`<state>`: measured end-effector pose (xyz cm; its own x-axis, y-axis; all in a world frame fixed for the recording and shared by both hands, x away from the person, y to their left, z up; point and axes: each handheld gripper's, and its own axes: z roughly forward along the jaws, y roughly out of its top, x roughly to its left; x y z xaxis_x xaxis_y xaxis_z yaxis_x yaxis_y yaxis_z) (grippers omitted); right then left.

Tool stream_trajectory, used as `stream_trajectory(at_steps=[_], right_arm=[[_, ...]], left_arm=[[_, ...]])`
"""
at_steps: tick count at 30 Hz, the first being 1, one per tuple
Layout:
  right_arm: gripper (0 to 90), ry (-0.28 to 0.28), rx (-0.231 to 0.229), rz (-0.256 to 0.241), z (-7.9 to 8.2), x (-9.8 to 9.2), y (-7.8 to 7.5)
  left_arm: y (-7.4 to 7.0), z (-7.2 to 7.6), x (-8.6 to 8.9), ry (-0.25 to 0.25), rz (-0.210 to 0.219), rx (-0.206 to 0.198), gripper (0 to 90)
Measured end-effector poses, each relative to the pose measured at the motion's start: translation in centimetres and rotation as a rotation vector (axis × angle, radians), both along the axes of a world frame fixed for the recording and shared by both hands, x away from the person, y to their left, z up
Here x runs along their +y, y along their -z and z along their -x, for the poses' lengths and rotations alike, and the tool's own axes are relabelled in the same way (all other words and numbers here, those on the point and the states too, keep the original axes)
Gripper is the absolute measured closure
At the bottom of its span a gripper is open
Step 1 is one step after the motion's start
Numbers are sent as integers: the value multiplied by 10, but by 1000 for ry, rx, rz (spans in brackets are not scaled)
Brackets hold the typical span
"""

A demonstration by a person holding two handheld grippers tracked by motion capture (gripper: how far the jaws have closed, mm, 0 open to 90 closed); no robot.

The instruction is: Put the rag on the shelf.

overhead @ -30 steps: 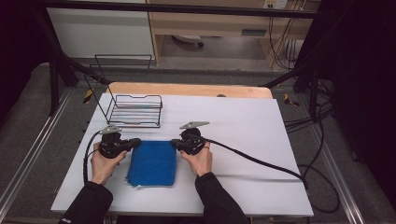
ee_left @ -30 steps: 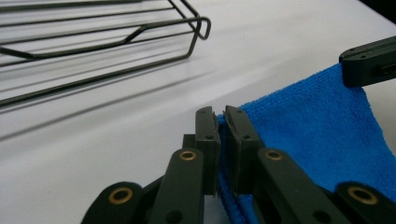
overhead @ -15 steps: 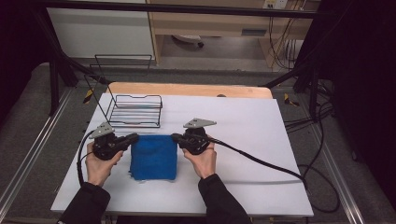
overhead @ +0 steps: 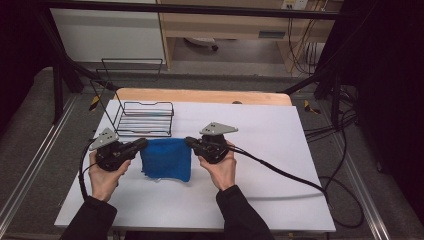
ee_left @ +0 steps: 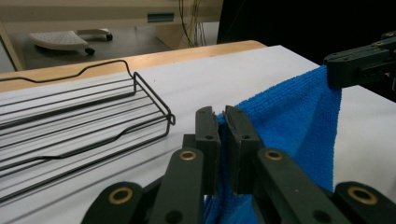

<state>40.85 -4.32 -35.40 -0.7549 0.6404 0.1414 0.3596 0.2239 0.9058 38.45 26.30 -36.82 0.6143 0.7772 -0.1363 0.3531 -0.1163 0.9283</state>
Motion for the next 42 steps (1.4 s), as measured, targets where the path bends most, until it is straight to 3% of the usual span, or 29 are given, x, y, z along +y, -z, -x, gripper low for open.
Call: stream_trajectory(at_steps=[16, 21, 28, 35, 42], right_arm=[[876, -10, -108, -37, 8, 8, -31], [876, -8, -140, -43, 11, 11, -39], [876, 0, -179, -70, 10, 15, -53], [876, 6, -219, -93, 6, 23, -66], [876, 6, -254, -107, 3, 32, -75]], left_arm=[[-25, 9, 9, -44, 59, -87, 845], [-33, 10, 11, -51, 58, -112, 845], [-43, 8, 14, -59, 70, -135, 846], [-56, 4, 23, -75, 121, -166, 846], [-69, 1, 33, -92, 145, -202, 847]])
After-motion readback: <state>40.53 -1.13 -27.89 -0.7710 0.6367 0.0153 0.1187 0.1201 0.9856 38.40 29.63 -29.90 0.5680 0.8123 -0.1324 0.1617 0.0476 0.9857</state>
